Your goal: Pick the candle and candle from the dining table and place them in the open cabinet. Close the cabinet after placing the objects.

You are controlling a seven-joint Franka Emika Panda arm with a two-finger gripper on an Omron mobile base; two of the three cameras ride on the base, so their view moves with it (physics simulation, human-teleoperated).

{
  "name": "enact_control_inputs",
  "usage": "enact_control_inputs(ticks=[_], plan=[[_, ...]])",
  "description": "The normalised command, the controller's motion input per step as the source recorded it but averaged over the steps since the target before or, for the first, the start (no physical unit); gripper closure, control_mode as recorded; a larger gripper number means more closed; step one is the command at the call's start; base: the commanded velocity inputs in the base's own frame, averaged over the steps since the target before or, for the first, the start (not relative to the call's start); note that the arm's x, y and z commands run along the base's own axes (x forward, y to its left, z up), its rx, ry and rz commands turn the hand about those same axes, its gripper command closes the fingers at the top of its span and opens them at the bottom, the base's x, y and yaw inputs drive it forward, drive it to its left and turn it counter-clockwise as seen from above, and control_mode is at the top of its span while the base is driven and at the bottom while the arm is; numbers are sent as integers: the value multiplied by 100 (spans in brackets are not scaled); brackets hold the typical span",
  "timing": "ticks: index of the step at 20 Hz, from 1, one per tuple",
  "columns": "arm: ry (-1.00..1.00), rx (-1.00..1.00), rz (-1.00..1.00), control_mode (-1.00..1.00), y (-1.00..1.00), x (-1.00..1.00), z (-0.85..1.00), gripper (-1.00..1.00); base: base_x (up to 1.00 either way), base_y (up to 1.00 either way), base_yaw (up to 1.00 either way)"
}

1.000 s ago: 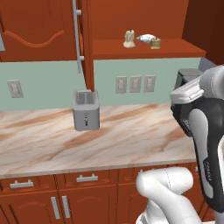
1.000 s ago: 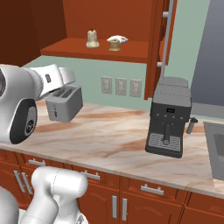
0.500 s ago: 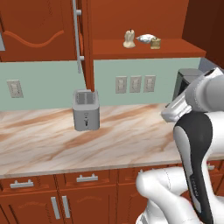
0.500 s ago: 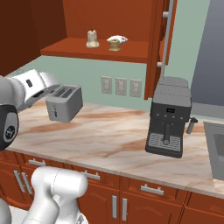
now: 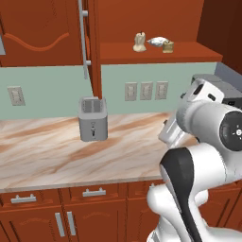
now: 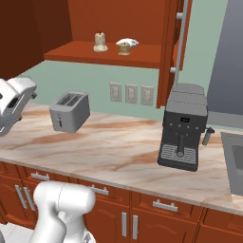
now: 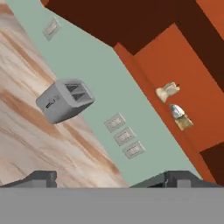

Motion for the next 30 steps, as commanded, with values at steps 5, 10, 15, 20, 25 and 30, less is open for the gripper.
enact_control_inputs(ticks=[5, 10, 15, 20, 25, 30], plan=[[-10, -8, 2, -100, 52, 0, 0, -100, 0, 0, 0], [-1, -5, 0, -100, 58, 0, 0, -100, 0, 0, 0], [0, -6, -6, -100, 51, -16, 0, -100, 0, 0, 0], [-2, -11, -4, -100, 45, 0, 9, -100, 0, 0, 0], [-4, -13, -1, -100, 40, 0, 27, -100, 0, 0, 0], [-12, -11, 0, -100, 39, 0, 12, -100, 0, 0, 0]])
